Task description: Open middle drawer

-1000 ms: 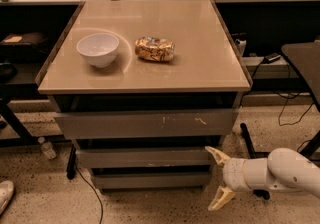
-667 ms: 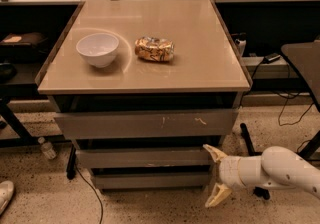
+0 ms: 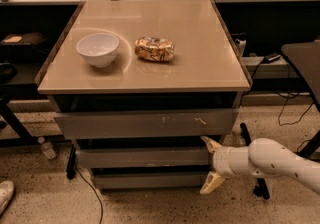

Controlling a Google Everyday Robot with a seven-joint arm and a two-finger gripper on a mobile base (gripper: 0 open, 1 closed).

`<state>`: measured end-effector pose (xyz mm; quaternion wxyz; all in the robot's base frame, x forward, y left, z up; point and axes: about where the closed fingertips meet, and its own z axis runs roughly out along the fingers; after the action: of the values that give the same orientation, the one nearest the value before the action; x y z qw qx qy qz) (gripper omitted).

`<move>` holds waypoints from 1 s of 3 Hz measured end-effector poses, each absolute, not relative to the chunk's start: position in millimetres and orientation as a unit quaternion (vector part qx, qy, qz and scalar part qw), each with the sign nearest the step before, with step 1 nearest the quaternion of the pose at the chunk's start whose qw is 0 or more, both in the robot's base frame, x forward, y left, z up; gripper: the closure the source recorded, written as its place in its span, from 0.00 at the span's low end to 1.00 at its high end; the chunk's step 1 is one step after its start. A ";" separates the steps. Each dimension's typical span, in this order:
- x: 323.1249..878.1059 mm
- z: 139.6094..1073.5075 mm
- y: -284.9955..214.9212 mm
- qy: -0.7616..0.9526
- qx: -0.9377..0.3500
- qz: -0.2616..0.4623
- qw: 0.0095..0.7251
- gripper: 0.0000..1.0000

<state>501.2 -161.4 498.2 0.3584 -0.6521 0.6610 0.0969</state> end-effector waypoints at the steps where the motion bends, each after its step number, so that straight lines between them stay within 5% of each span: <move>1: 513.8 484.9 -158.4 0.665 -0.655 0.093 0.345 0.00; 3: 526.2 439.8 -142.4 0.671 -0.664 0.110 0.310 0.00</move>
Offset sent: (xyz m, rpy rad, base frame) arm 0.0267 0.0159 -0.0631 -0.0728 0.1154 0.0246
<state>526.2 -142.4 439.8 0.3101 -0.6642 0.6712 0.1104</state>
